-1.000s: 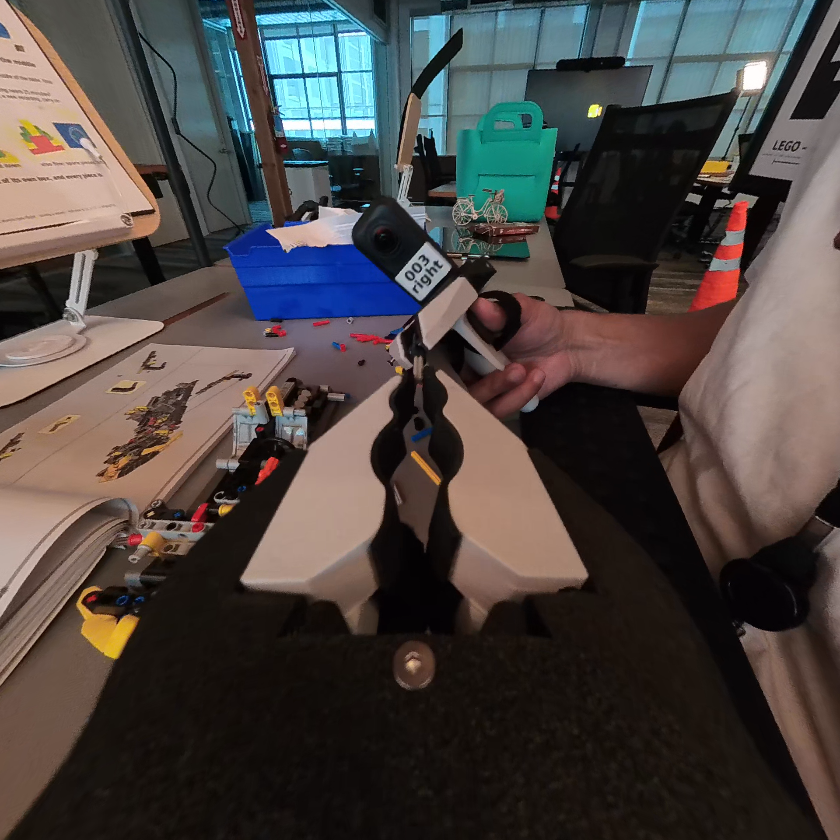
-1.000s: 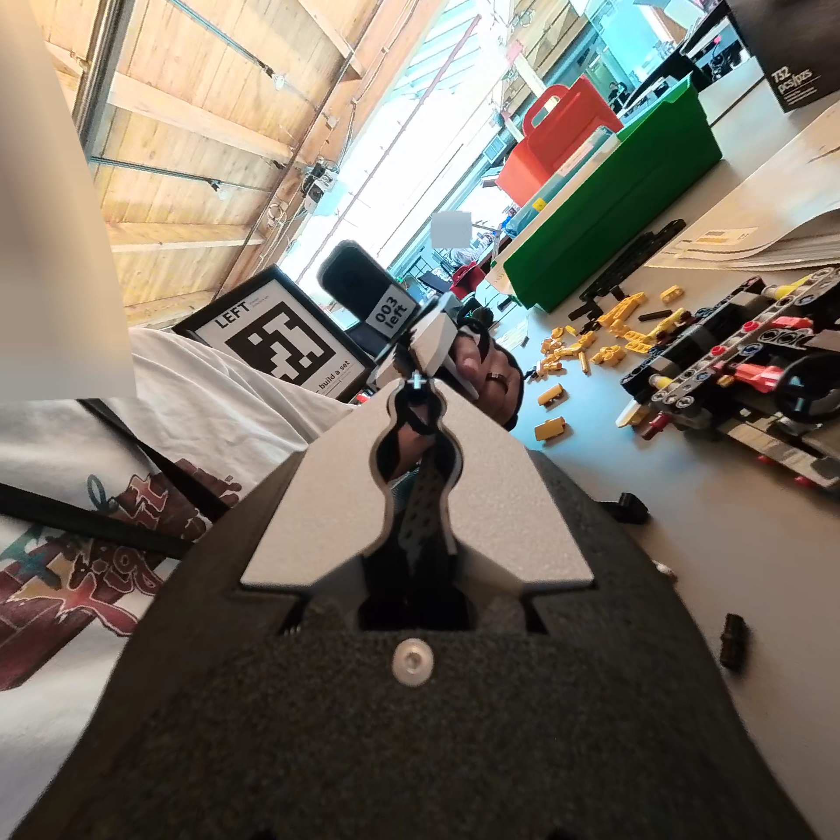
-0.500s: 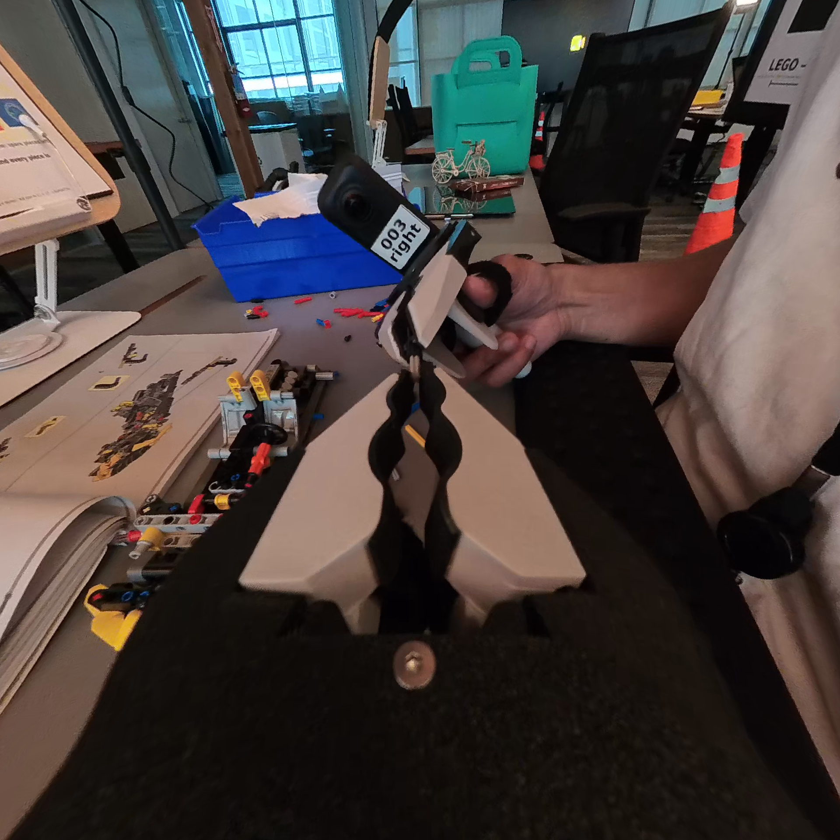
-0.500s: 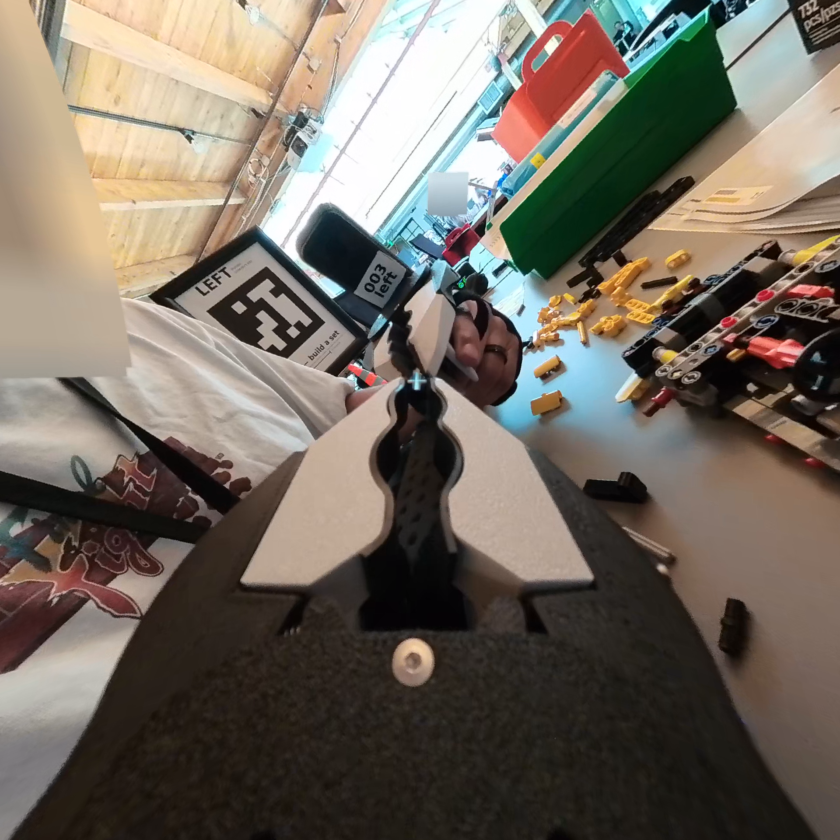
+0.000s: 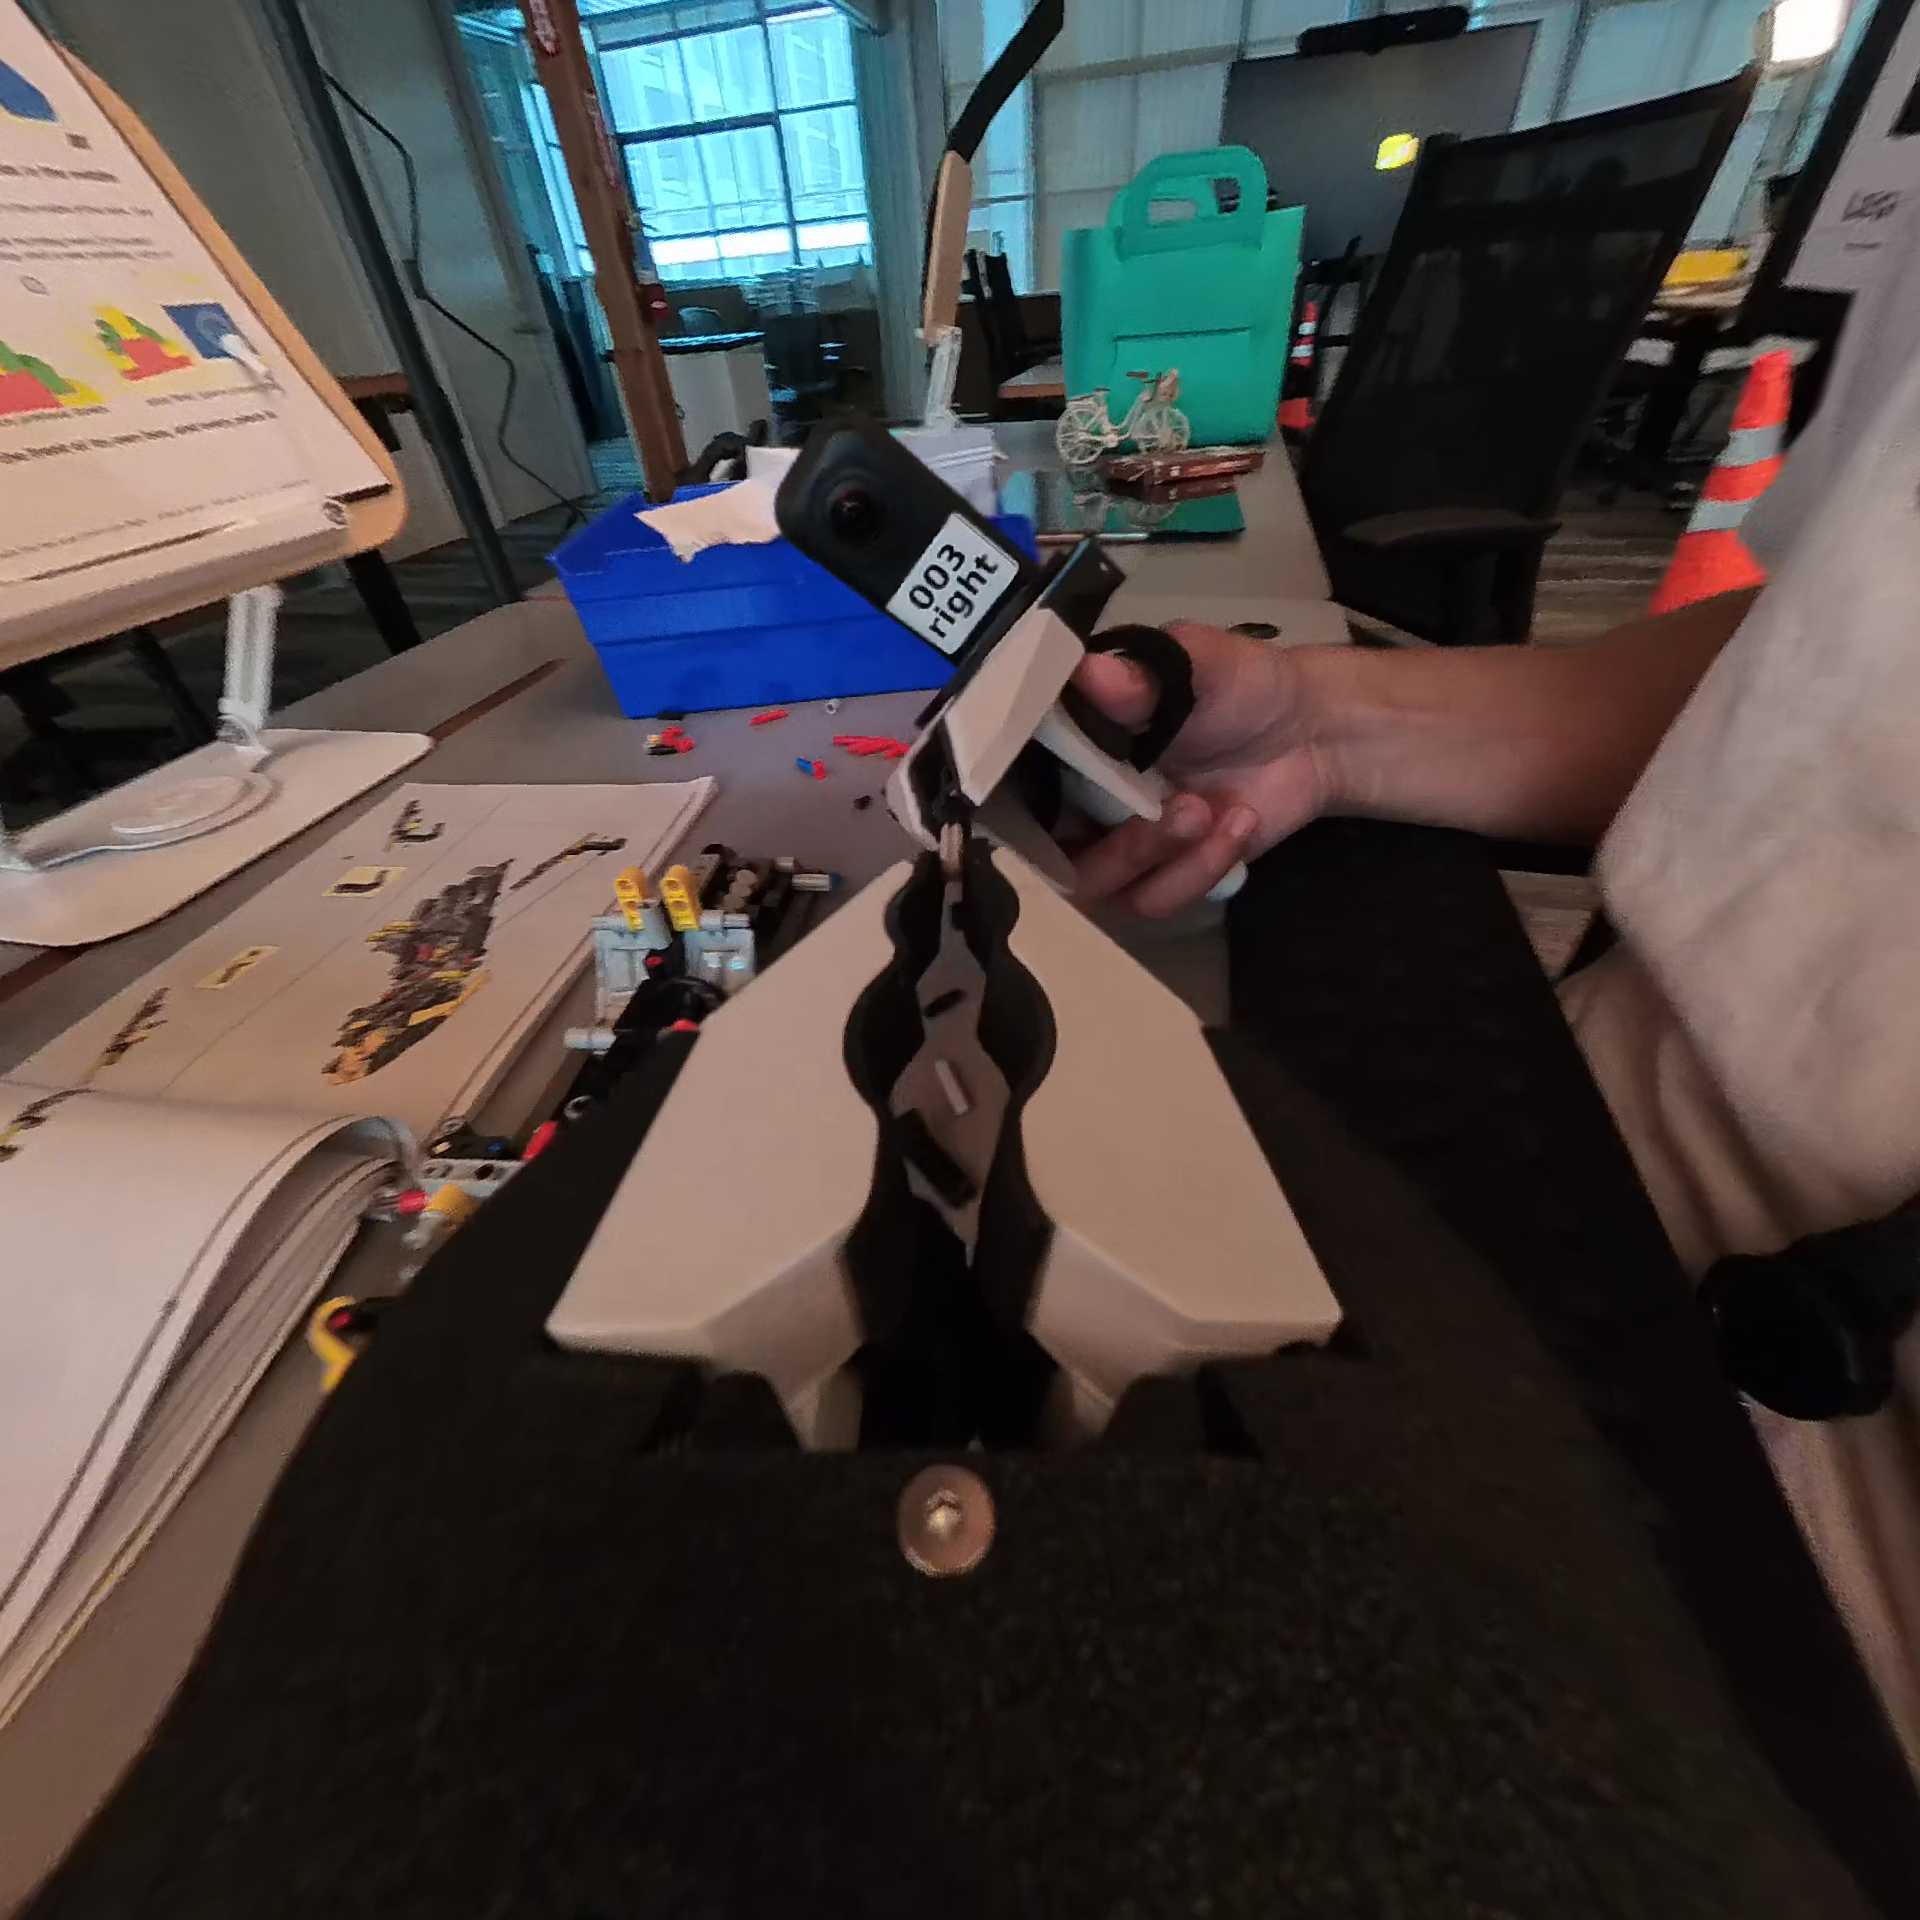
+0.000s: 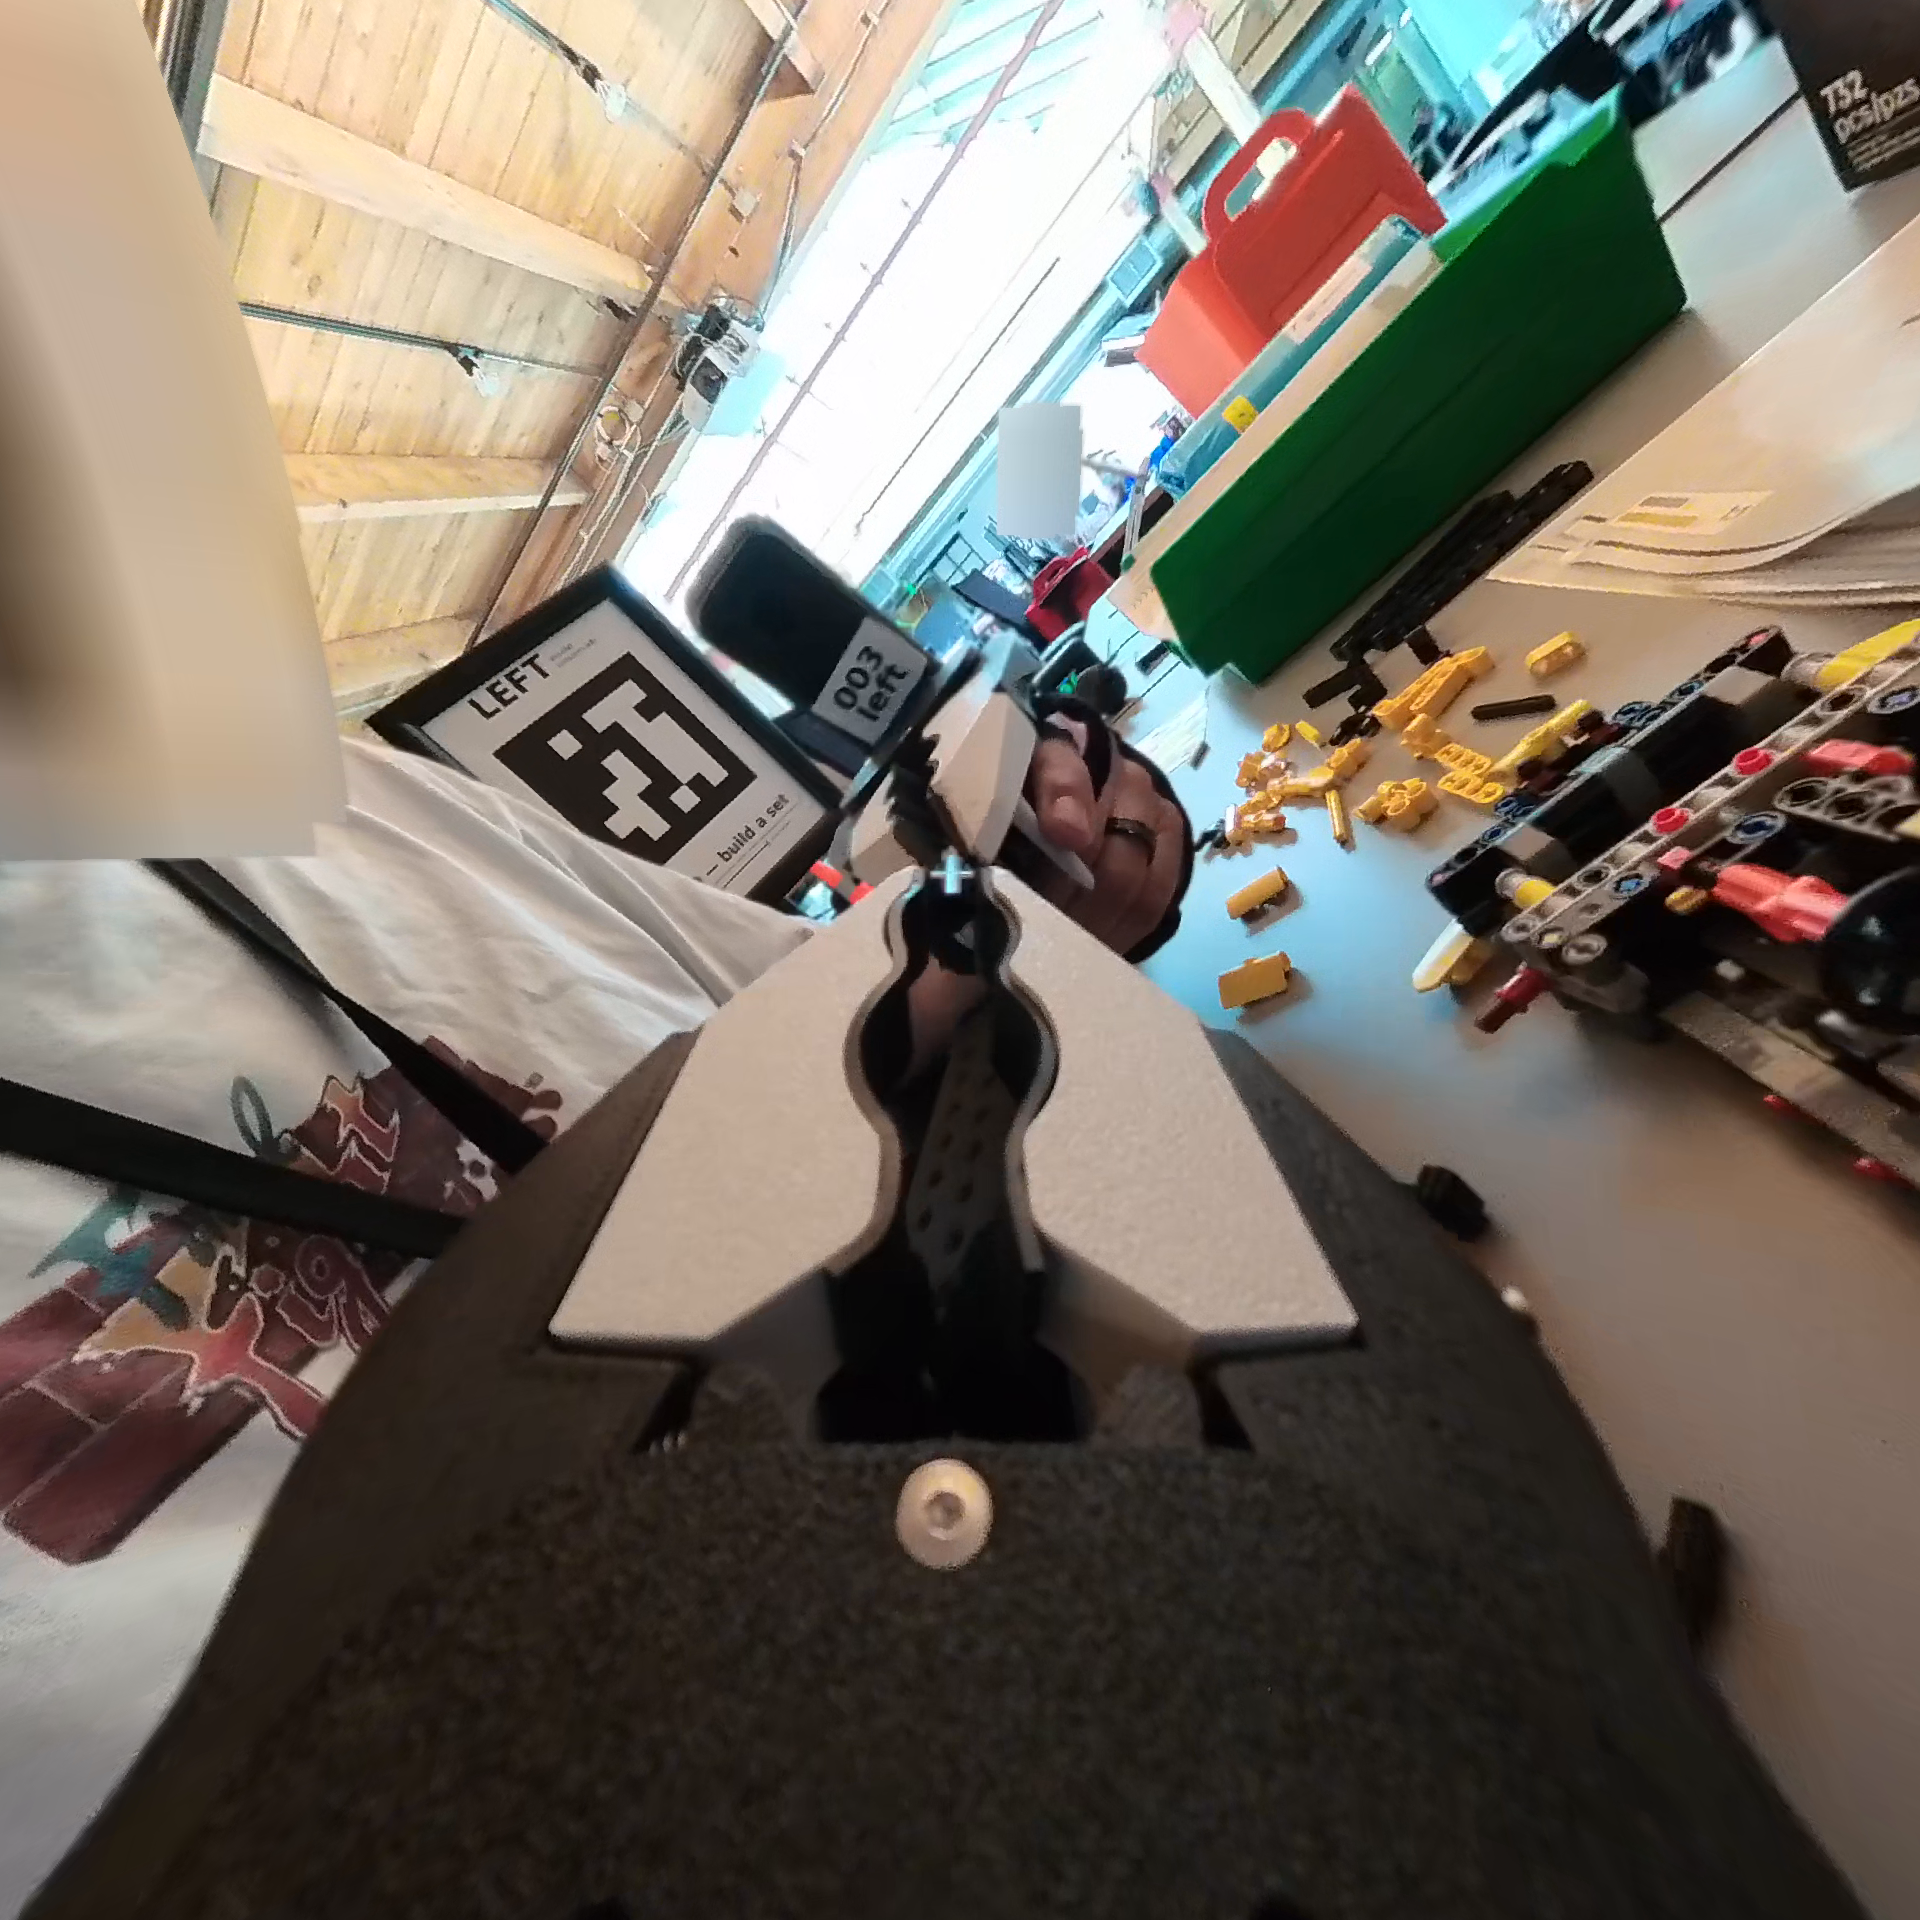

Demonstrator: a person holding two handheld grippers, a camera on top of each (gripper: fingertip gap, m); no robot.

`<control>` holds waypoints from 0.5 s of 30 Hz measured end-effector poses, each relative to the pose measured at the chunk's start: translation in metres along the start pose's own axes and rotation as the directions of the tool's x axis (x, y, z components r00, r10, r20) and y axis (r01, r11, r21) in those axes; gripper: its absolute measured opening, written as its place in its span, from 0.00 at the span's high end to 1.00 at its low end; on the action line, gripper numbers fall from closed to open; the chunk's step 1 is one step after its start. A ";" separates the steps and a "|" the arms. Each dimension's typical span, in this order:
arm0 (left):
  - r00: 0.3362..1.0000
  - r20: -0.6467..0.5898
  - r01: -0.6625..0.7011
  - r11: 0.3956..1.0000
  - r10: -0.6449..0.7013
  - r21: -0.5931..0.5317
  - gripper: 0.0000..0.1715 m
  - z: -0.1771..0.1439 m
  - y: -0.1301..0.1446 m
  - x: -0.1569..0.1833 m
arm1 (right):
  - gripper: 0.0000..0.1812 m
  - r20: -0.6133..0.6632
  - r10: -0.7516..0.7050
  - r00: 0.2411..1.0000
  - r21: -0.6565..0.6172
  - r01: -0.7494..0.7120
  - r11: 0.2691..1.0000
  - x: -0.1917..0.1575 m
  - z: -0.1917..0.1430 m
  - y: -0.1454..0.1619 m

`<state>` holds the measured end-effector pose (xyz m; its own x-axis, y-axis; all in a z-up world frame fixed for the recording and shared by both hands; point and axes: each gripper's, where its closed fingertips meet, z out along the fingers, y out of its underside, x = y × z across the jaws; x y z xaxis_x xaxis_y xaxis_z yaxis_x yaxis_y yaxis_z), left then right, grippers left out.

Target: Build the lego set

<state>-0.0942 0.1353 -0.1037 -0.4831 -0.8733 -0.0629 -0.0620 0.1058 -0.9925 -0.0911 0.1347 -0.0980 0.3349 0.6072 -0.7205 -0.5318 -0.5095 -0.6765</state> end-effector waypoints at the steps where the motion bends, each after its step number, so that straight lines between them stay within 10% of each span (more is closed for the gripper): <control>1: 0.999 0.034 -0.017 1.000 0.017 -0.001 0.99 -0.002 0.000 -0.005 | 0.96 0.001 0.020 1.000 -0.013 -0.020 1.000 0.003 0.002 -0.003; 10: 0.946 0.282 -0.165 0.986 0.158 0.001 1.00 -0.024 -0.011 -0.043 | 0.97 -0.004 0.063 0.998 -0.272 -0.062 0.960 0.034 0.041 -0.023; 15: 0.929 0.336 -0.169 0.986 0.158 0.004 1.00 -0.032 -0.013 -0.053 | 0.96 0.084 0.154 0.984 -0.096 -0.146 0.985 0.036 0.037 -0.044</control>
<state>-0.0957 0.1949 -0.0837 -0.1647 -0.9540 -0.2504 0.0237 0.2499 -0.9680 -0.0847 0.2017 -0.0889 0.1822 0.5707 -0.8007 -0.4976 -0.6489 -0.5757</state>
